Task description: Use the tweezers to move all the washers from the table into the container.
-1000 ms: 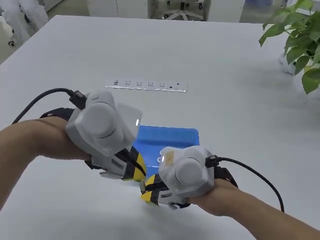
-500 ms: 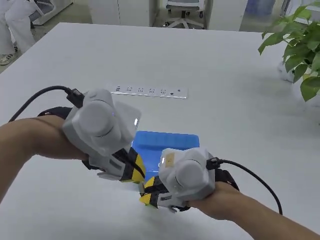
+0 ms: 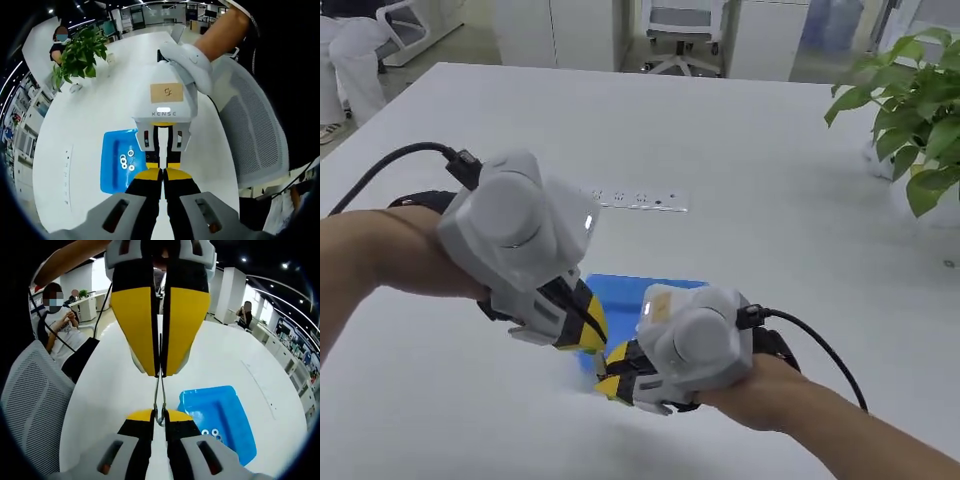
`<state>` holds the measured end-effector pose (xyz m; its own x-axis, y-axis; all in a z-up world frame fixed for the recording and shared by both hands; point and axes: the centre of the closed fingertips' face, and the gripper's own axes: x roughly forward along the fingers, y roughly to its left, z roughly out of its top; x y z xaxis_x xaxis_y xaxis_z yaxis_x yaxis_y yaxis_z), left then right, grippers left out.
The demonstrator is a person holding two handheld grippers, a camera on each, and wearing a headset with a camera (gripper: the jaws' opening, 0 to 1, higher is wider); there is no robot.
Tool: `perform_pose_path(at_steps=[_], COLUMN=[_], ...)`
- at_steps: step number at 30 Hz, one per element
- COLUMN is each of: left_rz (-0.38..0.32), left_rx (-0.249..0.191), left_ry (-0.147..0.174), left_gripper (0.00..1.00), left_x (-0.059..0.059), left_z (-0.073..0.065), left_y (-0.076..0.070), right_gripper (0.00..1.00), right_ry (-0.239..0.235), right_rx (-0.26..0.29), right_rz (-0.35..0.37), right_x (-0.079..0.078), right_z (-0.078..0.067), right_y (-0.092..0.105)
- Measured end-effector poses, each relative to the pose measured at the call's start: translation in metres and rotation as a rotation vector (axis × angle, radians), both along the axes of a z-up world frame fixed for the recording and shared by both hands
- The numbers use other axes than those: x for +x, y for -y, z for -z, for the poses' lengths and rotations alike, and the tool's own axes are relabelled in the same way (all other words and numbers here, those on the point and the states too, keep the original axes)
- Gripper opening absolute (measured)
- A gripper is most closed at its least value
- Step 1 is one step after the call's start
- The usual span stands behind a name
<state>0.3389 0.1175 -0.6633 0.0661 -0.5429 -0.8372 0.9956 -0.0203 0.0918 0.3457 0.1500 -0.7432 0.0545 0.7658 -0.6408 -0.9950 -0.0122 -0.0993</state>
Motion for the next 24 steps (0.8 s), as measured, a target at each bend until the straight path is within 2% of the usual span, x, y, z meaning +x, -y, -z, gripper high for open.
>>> perform_pose_path(at_steps=[8, 14, 24], left_rz=[0.012, 0.017, 0.020], left_rx=[0.009, 0.006, 0.000], left_ry=[0.020, 0.051, 0.071], left_gripper=[0.05, 0.05, 0.05], left_x=[0.009, 0.022, 0.042], left_z=[-0.008, -0.013, -0.010], left_y=[0.000, 0.002, 0.005], right_gripper=[0.10, 0.10, 0.10], right_ry=[0.019, 0.037, 0.045], right_rx=[0.011, 0.011, 0.002], right_rz=[0.016, 0.018, 0.035], right_x=[0.012, 0.026, 0.047], right_z=[-0.009, -0.014, -0.011], right_y=[0.000, 0.000, 0.004])
